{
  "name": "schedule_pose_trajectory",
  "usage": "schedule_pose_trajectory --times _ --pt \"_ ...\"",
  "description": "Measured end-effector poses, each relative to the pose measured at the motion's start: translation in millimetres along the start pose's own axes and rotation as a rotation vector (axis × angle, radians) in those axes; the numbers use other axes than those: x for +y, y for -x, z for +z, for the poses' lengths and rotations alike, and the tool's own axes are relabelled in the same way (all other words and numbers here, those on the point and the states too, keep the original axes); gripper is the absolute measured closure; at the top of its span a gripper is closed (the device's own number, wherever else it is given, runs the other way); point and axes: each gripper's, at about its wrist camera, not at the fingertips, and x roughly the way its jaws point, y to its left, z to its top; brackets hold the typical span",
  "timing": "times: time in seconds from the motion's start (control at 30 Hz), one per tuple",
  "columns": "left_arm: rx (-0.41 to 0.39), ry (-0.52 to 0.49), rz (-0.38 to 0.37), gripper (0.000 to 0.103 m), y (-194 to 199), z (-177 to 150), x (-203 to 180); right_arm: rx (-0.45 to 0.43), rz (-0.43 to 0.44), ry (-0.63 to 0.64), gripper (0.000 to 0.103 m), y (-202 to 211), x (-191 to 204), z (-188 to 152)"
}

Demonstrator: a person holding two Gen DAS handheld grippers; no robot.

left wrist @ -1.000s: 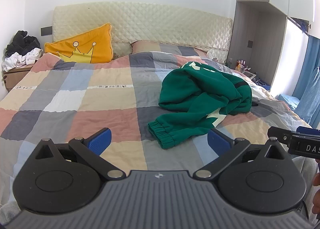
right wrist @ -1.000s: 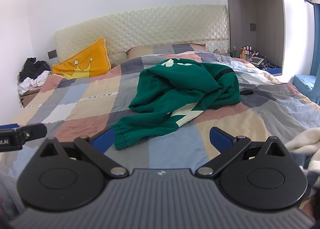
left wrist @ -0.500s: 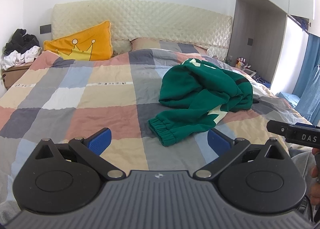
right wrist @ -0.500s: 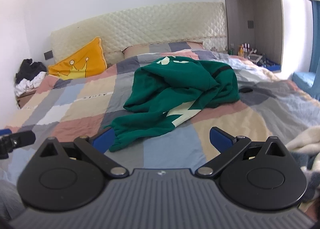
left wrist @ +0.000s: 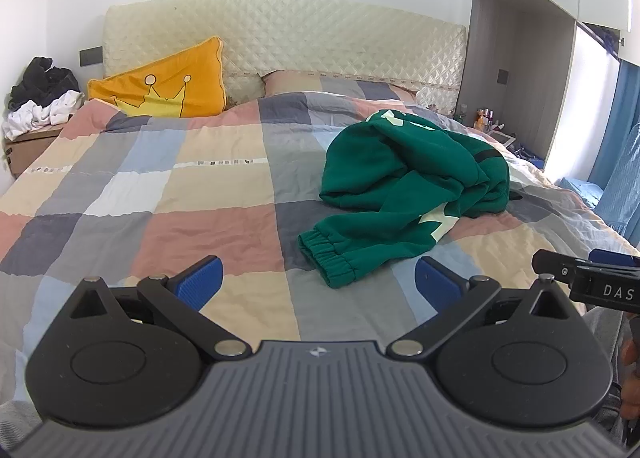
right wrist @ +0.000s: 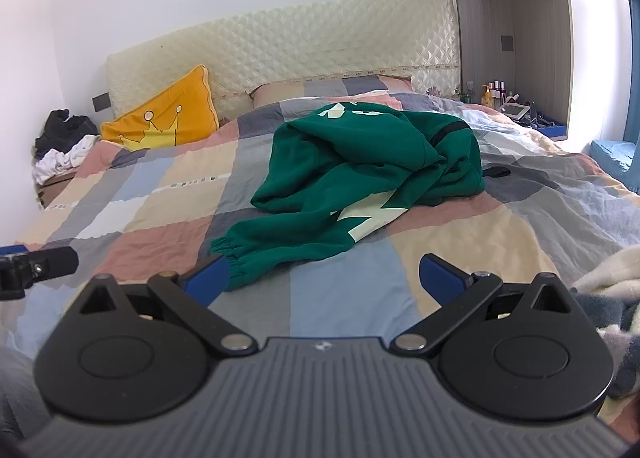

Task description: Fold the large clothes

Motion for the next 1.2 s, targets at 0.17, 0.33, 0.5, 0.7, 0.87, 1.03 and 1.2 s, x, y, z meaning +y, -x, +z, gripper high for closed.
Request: schedule_pose_trajectory --times 0.17,0.33,0.5,0.7,0.87,1.03,1.2 --pt "0.012 0.006 0.005 0.000 -11 -3 0 -0.007 -0.010 -0.004 0.000 -11 -3 -3" --pt "0.031 0.023 -0.001 0.000 -32 -4 6 -0.020 -0.010 -0.040 0.000 -22 -9 0" --pt "0.028 0.007 -0.005 0.000 -52 1 5 -0.031 -0.026 -0.054 0.000 -36 -14 7" --pt "0.022 0.008 0.010 0.000 -84 14 2 -0.011 -0.026 -0.108 0.000 -65 -26 18" --pt "0.005 -0.009 0.025 0.000 -105 27 -7 -0.034 -0.023 -0.123 0.000 -84 -32 29" --pt "0.036 0.009 -0.002 0.000 -140 43 -10 -0.063 -0.052 -0.123 0.000 -104 -37 46" --pt "0.036 0.029 -0.011 0.000 -174 55 -12 -0.064 -0.111 -0.118 0.000 -135 -51 58"
